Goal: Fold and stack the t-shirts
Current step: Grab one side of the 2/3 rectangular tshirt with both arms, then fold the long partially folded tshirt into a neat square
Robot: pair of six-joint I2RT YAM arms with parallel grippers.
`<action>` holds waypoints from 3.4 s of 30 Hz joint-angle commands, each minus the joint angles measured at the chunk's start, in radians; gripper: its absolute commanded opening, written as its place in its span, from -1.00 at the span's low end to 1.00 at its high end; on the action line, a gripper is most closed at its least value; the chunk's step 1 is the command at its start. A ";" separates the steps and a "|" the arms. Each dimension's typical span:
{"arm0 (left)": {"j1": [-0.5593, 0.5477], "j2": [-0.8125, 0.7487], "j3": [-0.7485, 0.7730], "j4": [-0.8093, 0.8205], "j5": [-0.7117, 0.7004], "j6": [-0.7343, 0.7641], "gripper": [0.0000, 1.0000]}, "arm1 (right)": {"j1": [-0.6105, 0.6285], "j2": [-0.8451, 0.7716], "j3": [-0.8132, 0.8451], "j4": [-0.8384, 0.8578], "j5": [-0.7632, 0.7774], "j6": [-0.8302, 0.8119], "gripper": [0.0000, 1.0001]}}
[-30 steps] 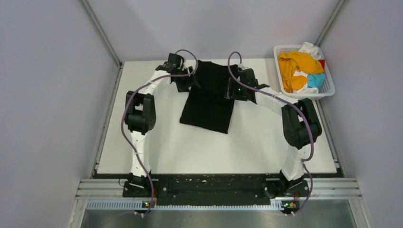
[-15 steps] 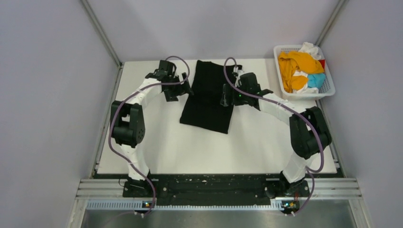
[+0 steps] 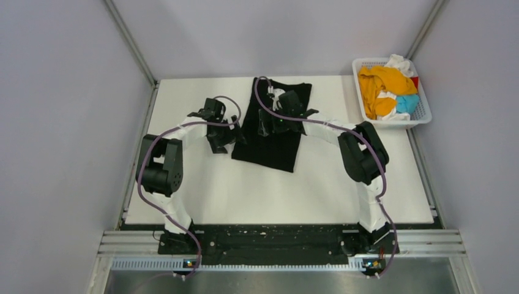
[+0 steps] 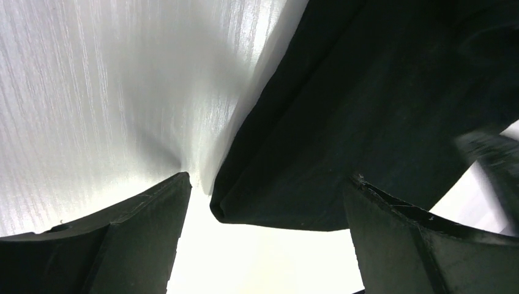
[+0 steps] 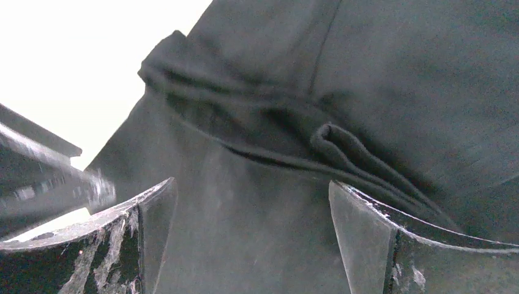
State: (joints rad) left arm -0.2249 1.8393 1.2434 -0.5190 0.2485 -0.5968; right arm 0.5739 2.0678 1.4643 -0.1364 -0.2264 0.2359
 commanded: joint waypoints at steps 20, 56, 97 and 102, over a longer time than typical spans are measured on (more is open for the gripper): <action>0.002 0.075 -0.030 0.048 -0.016 -0.040 0.00 | -0.004 -0.438 -0.407 0.033 0.067 -0.257 0.84; 0.002 0.022 -0.088 -0.025 -0.015 -0.045 -1.00 | 0.255 -0.287 -0.394 -0.232 0.455 -0.427 0.25; 0.003 -0.526 -0.014 -0.183 -0.117 -0.045 -1.00 | 0.125 -0.585 -0.301 -0.189 -0.836 -0.128 -1.00; 0.003 -0.471 0.049 -0.129 -0.095 -0.050 -1.00 | 0.022 -0.610 -0.391 -0.035 -0.871 0.047 -1.00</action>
State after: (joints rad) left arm -0.2226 1.3346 1.2179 -0.7280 0.1417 -0.6548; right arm 0.6739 1.5043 1.1156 -0.3363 -0.9840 0.1192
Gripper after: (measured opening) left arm 0.023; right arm 0.023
